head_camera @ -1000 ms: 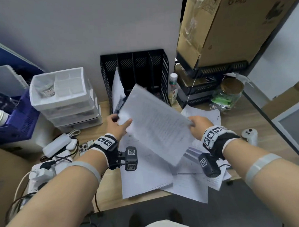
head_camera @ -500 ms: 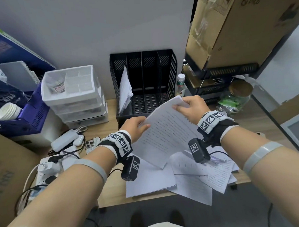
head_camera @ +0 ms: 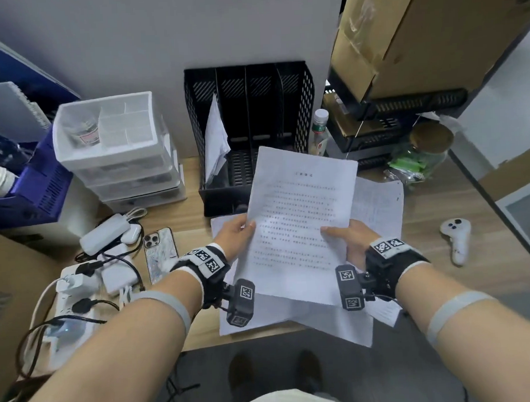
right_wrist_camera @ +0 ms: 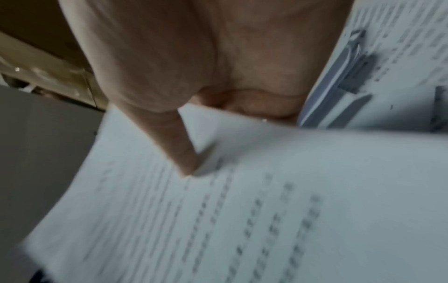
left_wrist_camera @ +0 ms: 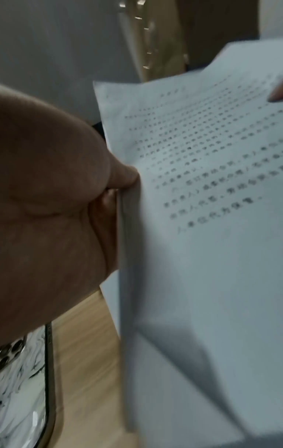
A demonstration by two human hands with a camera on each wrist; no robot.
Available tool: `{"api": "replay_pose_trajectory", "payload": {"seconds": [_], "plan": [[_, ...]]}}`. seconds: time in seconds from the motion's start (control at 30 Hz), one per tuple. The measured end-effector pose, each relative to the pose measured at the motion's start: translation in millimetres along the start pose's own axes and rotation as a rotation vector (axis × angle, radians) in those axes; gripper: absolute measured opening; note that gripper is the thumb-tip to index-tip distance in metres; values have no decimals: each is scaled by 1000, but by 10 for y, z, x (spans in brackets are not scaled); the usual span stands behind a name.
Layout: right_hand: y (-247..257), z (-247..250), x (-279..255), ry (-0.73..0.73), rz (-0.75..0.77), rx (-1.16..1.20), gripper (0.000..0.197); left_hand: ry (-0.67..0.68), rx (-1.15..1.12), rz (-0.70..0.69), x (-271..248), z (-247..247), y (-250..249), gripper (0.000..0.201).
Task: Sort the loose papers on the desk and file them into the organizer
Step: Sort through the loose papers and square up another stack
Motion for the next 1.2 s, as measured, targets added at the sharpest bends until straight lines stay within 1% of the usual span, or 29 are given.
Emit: {"api": "replay_pose_trajectory", "payload": {"seconds": [0.07, 0.1, 0.13, 0.17, 0.23, 0.27, 0.3, 0.37, 0.4, 0.47, 0.5, 0.57, 0.67, 0.73, 0.77, 0.8, 0.87, 0.9, 0.97, 1.03, 1.1, 1.2], "plan": [[7, 29, 21, -84, 24, -292, 39, 35, 93, 71, 16, -119, 189, 21], [-9, 87, 29, -140, 11, -394, 37, 10, 173, 108, 41, -93, 331, 20], [-41, 151, 53, -185, -5, -465, 36, -43, 259, 149, 67, -4, 483, 21], [-115, 206, 75, -203, -46, -526, 34, -105, 339, 208, 77, 130, 659, 26], [-293, 256, 107, -209, -115, -608, 32, -199, 493, 351, 28, 406, 965, 50], [-373, 266, 118, -200, -139, -629, 32, -206, 507, 411, -2, 482, 1077, 63], [-443, 268, 133, -199, -155, -635, 32, -199, 446, 449, -19, 504, 1171, 74], [-531, 209, 150, -192, -145, -631, 32, -188, 243, 469, -12, 489, 1289, 84], [-550, 155, 155, -181, -134, -638, 32, -189, 188, 468, 1, 482, 1314, 84], [-604, 21, 177, -135, -124, -696, 32, -189, 189, 468, 33, 493, 1357, 79], [-636, -29, 199, -119, -120, -724, 32, -175, 210, 465, 63, 481, 1388, 72], [-665, -130, 215, -94, -104, -760, 34, -159, 215, 415, 97, 447, 1380, 49], [-708, -199, 221, -81, -111, -782, 38, -199, 125, 339, 100, 424, 1373, 26], [-739, -220, 207, -58, -127, -795, 37, -211, 94, 295, 64, 408, 1302, 11], [-746, -205, 217, -64, -131, -797, 36, -204, 82, 282, 51, 404, 1281, 10], [-724, -184, 227, -80, -113, -795, 33, -198, 68, 273, 26, 409, 1249, 12], [-665, -92, 250, -140, -87, -762, 19, -219, 77, 247, -15, 517, 1198, 19], [-642, -21, 262, -180, -88, -752, 15, -248, 89, 235, -47, 619, 1180, 21], [-622, 138, 269, -259, -106, -709, 25, -324, 89, 254, -135, 883, 1197, 27], [-603, 256, 284, -312, -106, -677, 29, -368, 83, 299, -232, 1149, 1282, 33], [-568, 230, 288, -317, -91, -674, 30, -394, 13, 303, -255, 1393, 1450, 31], [-519, -31, 307, -230, -97, -656, 24, -401, -209, 320, -304, 1530, 1557, 39]]}}
Point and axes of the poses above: each hand's wrist, its own x-axis towards the middle knuckle, its own z-axis out of the back of the hand, y = z × x, the point moved 10 cm from there along x, towards the middle knuckle, and after that the axes turned 9 degrees about x, right-handed, at the moved point
